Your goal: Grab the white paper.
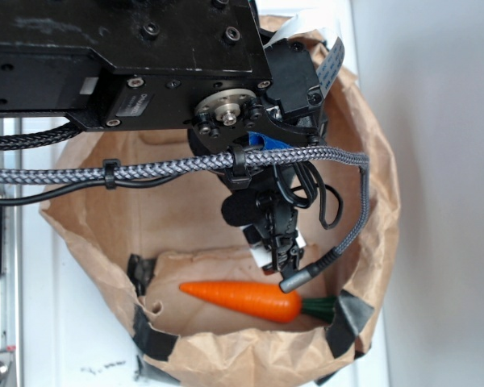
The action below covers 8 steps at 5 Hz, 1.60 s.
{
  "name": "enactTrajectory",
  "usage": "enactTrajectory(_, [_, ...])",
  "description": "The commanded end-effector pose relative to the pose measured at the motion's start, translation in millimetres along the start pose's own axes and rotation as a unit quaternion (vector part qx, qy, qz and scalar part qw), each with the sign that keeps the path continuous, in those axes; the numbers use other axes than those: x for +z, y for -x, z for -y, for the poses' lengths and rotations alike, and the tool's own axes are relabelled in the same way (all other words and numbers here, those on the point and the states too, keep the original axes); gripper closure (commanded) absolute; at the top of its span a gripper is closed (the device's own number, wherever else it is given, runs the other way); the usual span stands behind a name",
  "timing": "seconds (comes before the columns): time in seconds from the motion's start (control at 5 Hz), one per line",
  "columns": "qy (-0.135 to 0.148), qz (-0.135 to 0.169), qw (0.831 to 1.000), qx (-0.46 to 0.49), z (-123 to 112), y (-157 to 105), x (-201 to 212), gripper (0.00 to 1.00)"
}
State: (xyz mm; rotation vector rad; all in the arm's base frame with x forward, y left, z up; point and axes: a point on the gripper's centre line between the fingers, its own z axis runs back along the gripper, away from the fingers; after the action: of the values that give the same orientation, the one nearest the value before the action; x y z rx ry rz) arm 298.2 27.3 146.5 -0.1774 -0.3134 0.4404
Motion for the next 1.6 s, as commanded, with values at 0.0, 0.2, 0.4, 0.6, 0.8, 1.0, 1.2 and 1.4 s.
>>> enactTrajectory(0.0, [-0.007, 0.02, 1.0, 0.009, -16, -26, -7, 0.0])
enactTrajectory(0.2, [-0.021, 0.024, 0.999, 0.017, -25, -33, -17, 0.0])
enactTrajectory(0.4, [-0.026, 0.048, 0.998, 0.02, -35, -38, -22, 0.0])
enactTrajectory(0.6, [-0.02, 0.096, 0.995, 0.02, -46, -36, -17, 0.0])
enactTrajectory(0.8, [-0.02, 0.129, 0.991, 0.028, -60, -36, -24, 0.0])
enactTrajectory(1.0, [-0.061, 0.148, 0.986, 0.041, -65, -45, -42, 0.0])
enactTrajectory(1.2, [-0.089, 0.162, 0.981, 0.057, -75, -48, -45, 0.0])
enactTrajectory(1.4, [-0.105, 0.184, 0.975, 0.07, -82, -52, -47, 0.0])
